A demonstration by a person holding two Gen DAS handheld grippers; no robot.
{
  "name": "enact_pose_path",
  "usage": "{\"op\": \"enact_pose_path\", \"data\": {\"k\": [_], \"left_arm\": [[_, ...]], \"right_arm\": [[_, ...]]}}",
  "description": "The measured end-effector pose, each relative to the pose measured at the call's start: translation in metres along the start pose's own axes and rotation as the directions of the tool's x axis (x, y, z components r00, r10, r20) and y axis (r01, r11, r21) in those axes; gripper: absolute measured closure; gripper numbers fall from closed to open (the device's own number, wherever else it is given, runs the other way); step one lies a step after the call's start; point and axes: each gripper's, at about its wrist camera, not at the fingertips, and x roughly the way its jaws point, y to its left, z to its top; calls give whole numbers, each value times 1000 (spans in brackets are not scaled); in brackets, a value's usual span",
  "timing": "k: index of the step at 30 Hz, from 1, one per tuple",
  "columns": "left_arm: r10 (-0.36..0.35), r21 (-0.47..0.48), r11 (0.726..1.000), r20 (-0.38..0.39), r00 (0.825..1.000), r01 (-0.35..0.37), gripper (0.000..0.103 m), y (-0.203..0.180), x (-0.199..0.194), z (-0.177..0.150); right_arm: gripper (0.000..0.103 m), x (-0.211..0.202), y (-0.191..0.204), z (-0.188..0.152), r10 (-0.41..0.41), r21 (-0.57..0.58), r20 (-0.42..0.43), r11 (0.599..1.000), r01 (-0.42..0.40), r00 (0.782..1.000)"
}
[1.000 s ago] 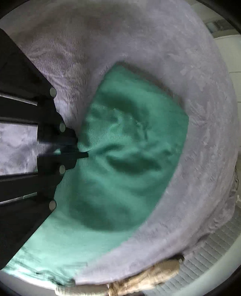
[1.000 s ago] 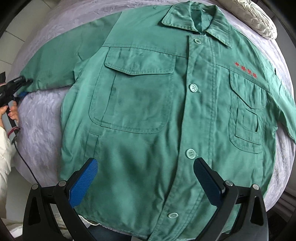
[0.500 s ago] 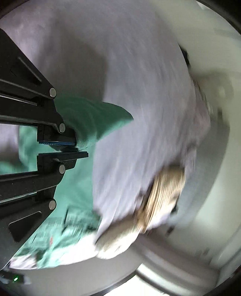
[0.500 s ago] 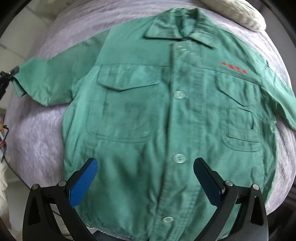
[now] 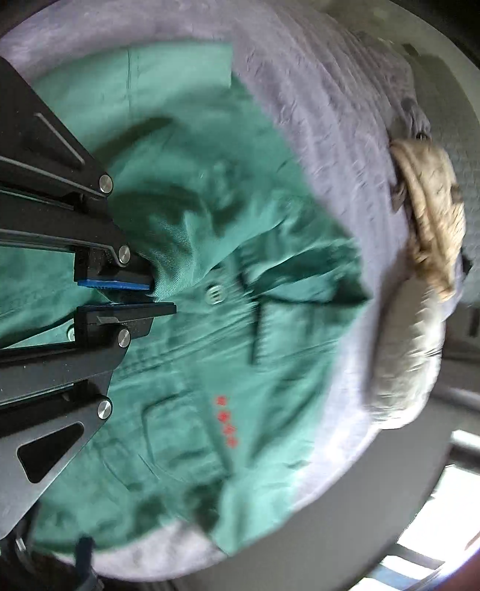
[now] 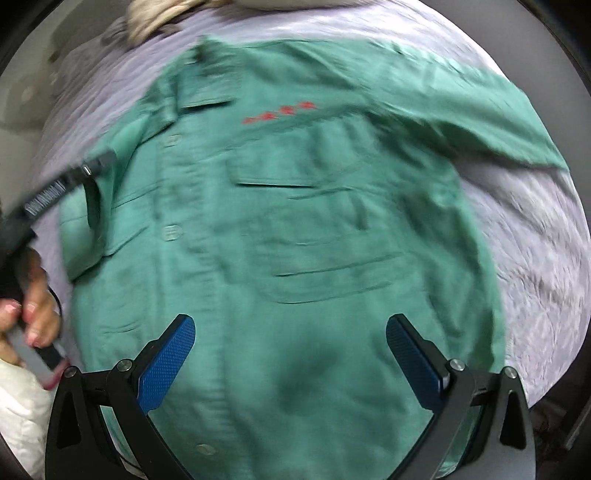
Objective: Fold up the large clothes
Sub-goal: 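Fold the held jacket side over the body and open the left tool, then grasp the jacket side by the red embroidery with the right tool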
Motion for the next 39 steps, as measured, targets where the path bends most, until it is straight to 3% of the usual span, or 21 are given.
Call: {"op": "enact_pose_path", "data": {"k": [4,5,6,8,11,14,16,18,20,23,27,30,31,32,33,35,36,39], "left_arm": [[46,36,998,-93,995,-43,95,-16,23,-21],[47,31,999,-118,992,-43,85,-16,24,-23],[41,30,999,-122,992,-38,53,-15,20,-26],[46,30,999,-74,996,-44,27,-14,2,-33],[86,30,996,-3,996,-86,27,-5,-41,-49],[188,-56,981,23,982,-187,27,30,-74,-70],[285,-126,952,14,959,-281,27,59,-86,-85],[382,-172,909,-19,924,-379,27,88,-88,-102],[440,-204,869,-99,893,-451,27,118,-80,-120],[466,-237,840,-145,873,-488,27,140,-68,-141],[484,-226,835,-133,865,-501,27,140,-49,-147],[487,-251,829,-114,866,-499,27,143,-45,-148],[483,-259,829,-115,868,-495,27,145,-38,-142],[476,-269,830,-114,872,-489,27,147,-32,-139],[474,-275,830,-111,873,-486,27,148,-32,-140],[479,-271,829,-104,872,-488,27,146,-33,-140],[483,-268,829,-102,870,-491,27,146,-33,-140],[481,-274,828,-103,871,-489,27,147,-33,-139]], "right_arm": [[0,11,-21,0,-3,46,-19,999,4,1000],[0,12,-24,1,-7,50,-17,999,8,1000],[0,12,-25,3,-11,52,-12,999,11,1000],[0,10,-26,8,-15,53,2,999,15,1000],[0,4,-14,23,-16,25,42,1000,15,999],[0,-2,25,45,5,-61,103,998,1,995],[0,-3,62,56,36,-150,144,989,-14,989],[0,1,102,63,72,-247,171,969,-28,983],[0,16,154,67,100,-364,187,931,-25,977],[0,40,210,62,124,-481,210,877,-7,970],[0,78,259,55,67,-557,261,825,94,963],[1,110,272,55,-82,-552,337,790,267,938],[2,111,268,57,-78,-543,340,797,263,937],[14,107,261,59,-57,-528,346,813,245,936],[40,102,257,61,-34,-518,346,827,221,938],[67,93,249,67,-8,-506,338,842,189,941],[80,80,238,74,45,-480,323,869,123,945],[83,52,193,93,181,-368,303,928,-60,936]]}}
